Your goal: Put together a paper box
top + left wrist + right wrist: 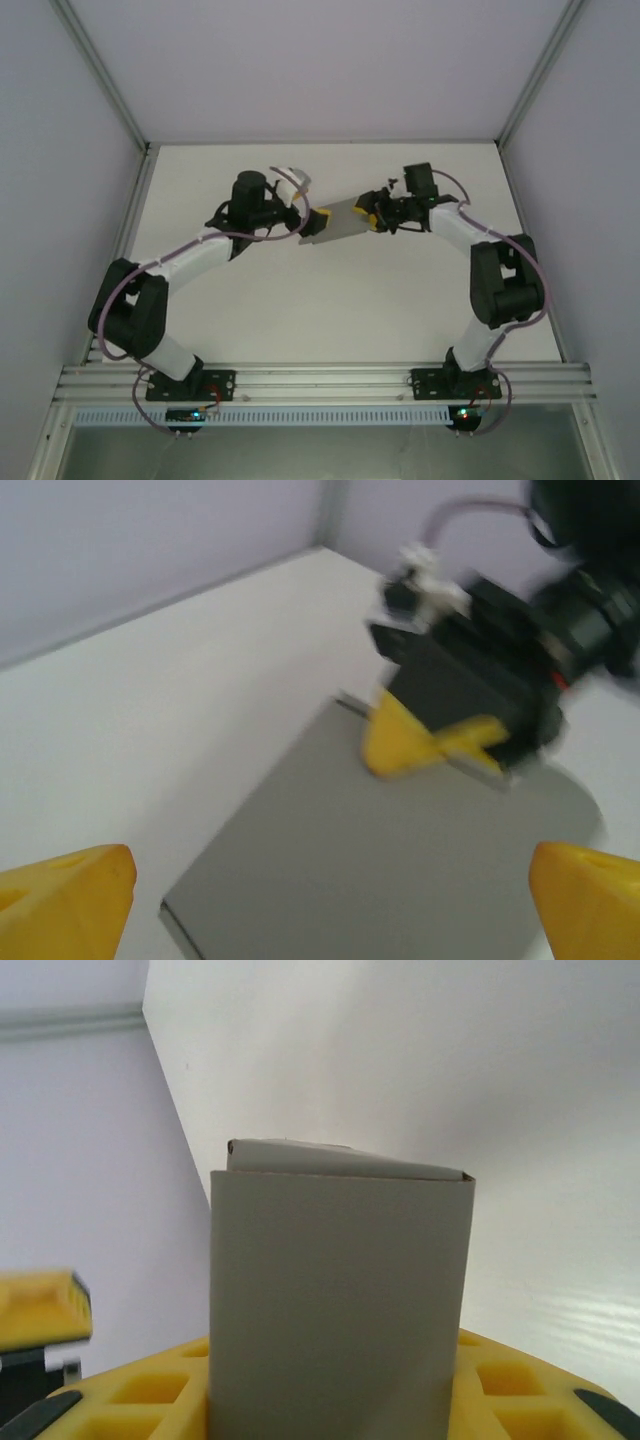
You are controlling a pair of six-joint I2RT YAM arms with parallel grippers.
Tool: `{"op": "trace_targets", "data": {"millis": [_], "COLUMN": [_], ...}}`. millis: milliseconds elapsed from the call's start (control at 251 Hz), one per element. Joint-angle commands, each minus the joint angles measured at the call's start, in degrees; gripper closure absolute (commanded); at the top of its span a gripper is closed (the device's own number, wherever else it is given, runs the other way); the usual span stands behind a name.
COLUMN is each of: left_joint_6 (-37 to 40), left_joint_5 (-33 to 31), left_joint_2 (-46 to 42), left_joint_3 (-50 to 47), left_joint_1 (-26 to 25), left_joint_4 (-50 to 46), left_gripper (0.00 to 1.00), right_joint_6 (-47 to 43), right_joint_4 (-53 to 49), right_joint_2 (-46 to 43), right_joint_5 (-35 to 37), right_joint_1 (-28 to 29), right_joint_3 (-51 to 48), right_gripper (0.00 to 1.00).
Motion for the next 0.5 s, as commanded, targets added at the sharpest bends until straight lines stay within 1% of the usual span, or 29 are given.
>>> {"op": "trace_targets", "data": {"millis": [0, 64, 116, 160, 212, 287, 367, 495], "left_joint_6": [25.73, 30.23, 32.43, 34.13, 37.11, 39.91, 39.17, 39.27], "left_joint_5": [4.35, 0.43, -3.04, -4.26, -4.78, -6.37, -9.59, -9.83], "left_joint_2": [-0.44, -0.54, -0.44, -0.20, 0.29, 1.38, 2.98, 4.91], "left_joint_3": [3.53, 3.67, 3.12, 2.47, 2.39, 2.64, 2.73, 4.46], "left_joint_1": [-2.20, -3.61, -4.45, -4.94, -5.50, -6.53, -7.14, -7.59], "left_joint_4": [-18.75, -20.34, -19.36, -18.16, -19.18, -20.15, -17.26, -17.84], "left_gripper": [0.00, 0.00, 0.00, 0.00, 0.00, 0.00, 0.00, 0.00], "right_joint_6": [13.04, 13.62, 11.76, 11.53, 11.56, 12.14, 13.70, 16.65], "right_joint_4": [-2.77, -6.40, -10.82, -15.37, -20.06, -20.41, -20.08, -19.07], "right_joint_2": [-3.65, -5.17, -6.19, -6.85, -7.05, -7.64, -8.80, -9.38], "right_joint_5": [-5.01, -5.47, -5.17, -4.27, -4.20, -5.68, -5.29, -6.92], "right_joint_1": [-2.33, -3.41, -4.21, -4.82, -6.01, -6.72, -6.73, -6.95], "right_joint_3": [-3.12, -2.60, -1.29, -0.08, 1.10, 1.18, 0.78, 0.77], "right_gripper": [0.65, 0.66, 0.66, 0.66, 0.66, 0.66, 0.64, 0.63]}}
